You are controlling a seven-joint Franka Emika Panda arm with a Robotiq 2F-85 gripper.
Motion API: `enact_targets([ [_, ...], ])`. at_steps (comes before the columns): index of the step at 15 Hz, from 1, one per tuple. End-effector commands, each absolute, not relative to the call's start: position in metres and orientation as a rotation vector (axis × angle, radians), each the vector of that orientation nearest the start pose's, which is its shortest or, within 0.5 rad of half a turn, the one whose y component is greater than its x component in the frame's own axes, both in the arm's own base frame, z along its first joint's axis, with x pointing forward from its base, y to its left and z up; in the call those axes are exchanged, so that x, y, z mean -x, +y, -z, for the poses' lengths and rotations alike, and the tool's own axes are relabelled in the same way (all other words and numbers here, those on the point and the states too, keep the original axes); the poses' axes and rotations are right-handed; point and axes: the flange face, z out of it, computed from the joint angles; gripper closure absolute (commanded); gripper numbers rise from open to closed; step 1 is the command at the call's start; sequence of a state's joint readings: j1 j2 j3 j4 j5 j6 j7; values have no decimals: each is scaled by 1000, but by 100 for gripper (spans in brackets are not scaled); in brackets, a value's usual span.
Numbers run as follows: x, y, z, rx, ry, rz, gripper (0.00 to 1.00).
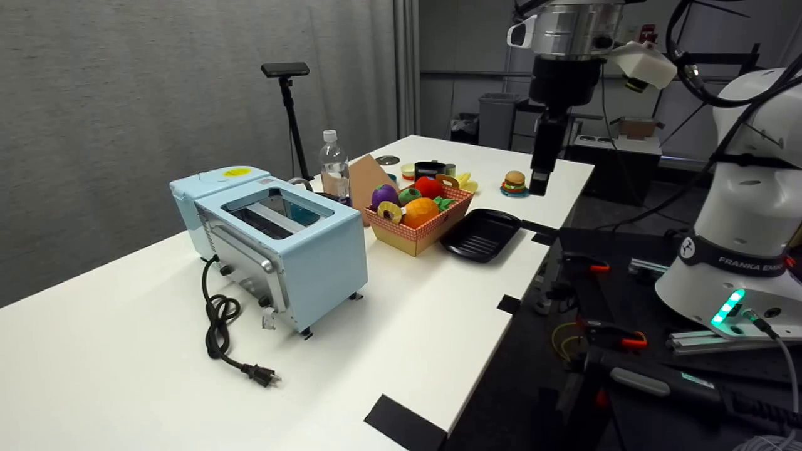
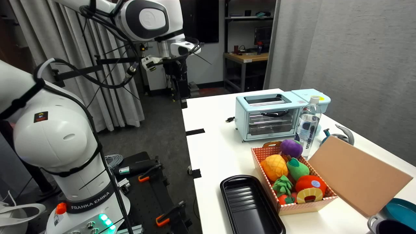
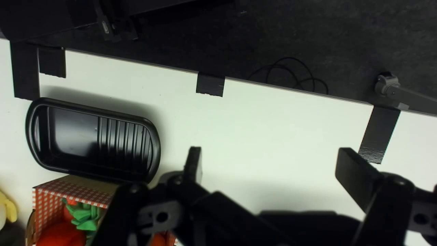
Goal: Take the pineapple and purple plush toys out of the box and put them on the counter
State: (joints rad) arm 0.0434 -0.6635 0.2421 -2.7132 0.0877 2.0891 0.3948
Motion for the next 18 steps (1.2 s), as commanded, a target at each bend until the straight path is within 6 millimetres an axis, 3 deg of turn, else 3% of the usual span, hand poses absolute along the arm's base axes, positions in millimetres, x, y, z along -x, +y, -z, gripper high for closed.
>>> enact_targets([
  [1,-329,97,-420,3184,319,77,0],
  [10,-329,97,-420,3184,319,77,0],
  [18,-349,82,-411,3158,390,88,0],
])
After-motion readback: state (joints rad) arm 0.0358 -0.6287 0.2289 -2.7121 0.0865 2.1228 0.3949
